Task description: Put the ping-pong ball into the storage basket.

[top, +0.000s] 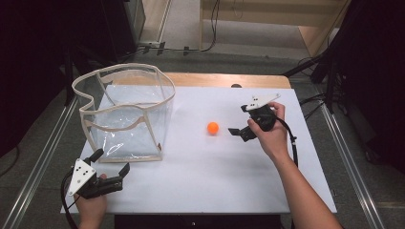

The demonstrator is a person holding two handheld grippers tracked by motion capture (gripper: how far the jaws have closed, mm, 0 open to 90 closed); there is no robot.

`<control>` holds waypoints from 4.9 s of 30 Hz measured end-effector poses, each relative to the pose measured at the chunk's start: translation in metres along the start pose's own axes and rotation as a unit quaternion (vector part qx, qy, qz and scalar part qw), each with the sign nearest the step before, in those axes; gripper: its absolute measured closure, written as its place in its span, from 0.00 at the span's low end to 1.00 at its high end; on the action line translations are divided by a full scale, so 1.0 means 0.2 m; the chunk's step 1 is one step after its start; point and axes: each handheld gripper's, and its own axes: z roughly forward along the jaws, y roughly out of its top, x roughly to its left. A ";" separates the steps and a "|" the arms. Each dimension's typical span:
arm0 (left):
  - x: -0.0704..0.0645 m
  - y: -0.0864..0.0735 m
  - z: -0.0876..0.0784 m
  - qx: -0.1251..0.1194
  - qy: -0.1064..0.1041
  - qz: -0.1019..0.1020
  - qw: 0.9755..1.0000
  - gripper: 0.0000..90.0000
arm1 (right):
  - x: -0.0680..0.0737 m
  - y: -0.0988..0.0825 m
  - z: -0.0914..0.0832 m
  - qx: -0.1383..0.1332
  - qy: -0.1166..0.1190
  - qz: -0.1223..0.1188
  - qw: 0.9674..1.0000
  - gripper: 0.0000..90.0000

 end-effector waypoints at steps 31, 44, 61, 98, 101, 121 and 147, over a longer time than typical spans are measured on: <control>0.00 0.00 0.00 0.002 -0.001 0.004 1.000 0.00 | -0.08 0.13 0.20 0.069 0.010 -0.009 0.998 0.00; 0.00 0.00 0.00 0.001 -0.001 0.003 1.000 0.00 | -0.11 0.15 0.30 0.102 0.019 -0.007 0.995 0.00; 0.00 0.00 0.00 0.001 -0.003 0.001 1.000 0.00 | -0.11 0.17 0.44 0.154 0.046 -0.019 0.987 0.00; 0.00 0.00 0.00 -0.001 -0.004 0.001 1.000 0.00 | -0.04 0.15 0.65 0.242 0.059 -0.033 0.968 0.34; 0.00 0.00 0.00 0.000 -0.004 0.001 1.000 0.00 | -0.04 0.15 0.66 0.248 0.054 -0.031 0.967 0.36; 0.00 0.00 0.00 0.000 -0.003 0.001 1.000 0.00 | -0.05 0.16 0.64 0.250 0.060 -0.031 0.966 0.53; 0.00 0.00 0.00 0.000 -0.004 0.002 1.000 0.00 | -0.06 0.25 0.59 0.242 0.077 -0.032 0.967 0.53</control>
